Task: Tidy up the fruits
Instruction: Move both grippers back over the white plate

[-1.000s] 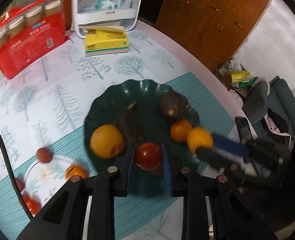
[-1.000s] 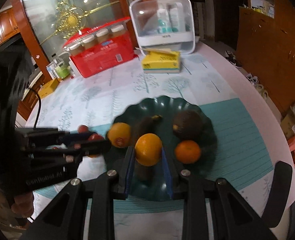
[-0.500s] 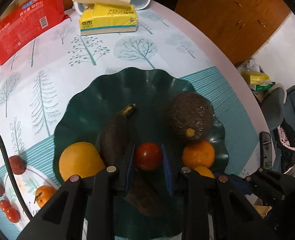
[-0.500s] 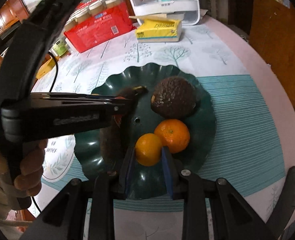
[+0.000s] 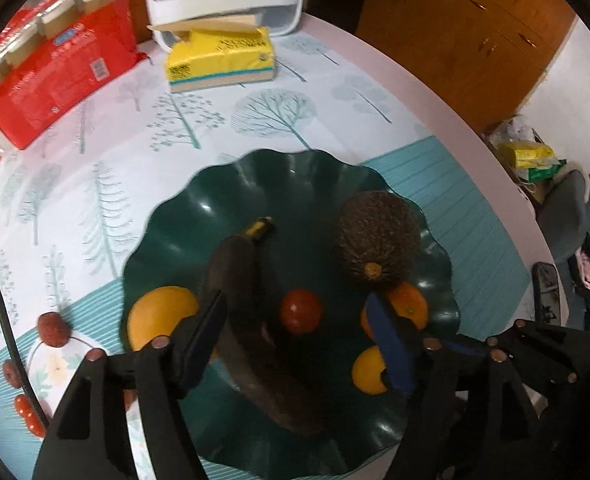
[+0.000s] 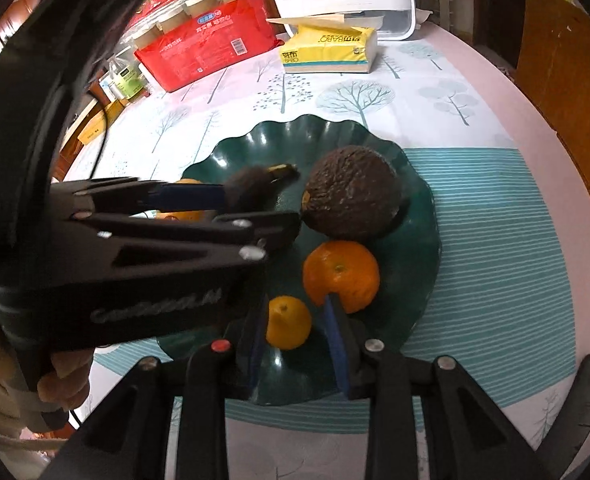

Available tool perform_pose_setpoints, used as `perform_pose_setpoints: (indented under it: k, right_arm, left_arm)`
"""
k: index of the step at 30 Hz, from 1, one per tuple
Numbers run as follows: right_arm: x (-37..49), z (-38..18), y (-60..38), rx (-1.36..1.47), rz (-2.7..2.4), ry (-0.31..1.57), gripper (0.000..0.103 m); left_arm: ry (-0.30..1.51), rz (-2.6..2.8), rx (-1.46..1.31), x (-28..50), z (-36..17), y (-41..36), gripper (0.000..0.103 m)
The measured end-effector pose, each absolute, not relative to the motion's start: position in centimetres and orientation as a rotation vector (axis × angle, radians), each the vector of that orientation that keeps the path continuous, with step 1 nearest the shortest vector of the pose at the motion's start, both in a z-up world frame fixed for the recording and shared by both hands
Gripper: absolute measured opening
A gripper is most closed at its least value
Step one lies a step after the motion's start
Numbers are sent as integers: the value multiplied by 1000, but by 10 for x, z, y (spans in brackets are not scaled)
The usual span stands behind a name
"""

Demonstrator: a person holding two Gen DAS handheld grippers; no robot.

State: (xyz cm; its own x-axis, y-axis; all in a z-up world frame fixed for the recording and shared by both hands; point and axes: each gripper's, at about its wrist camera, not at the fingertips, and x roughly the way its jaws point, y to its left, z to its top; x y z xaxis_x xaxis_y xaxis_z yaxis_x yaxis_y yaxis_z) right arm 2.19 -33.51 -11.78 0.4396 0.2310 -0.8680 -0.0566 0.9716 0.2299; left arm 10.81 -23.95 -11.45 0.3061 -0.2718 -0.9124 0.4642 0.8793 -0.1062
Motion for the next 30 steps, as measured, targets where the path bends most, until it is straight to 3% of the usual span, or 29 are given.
perform_pose_setpoints:
  k: [23,30]
  right_arm:
    - [12,-103,-314,190,72,1104,29]
    - [3,-87,-293,196,31,1083,29]
  left_arm:
    - [1143,-484,113,89,-81,-180,99]
    - [1109,-507,121,74,-57,-139,102]
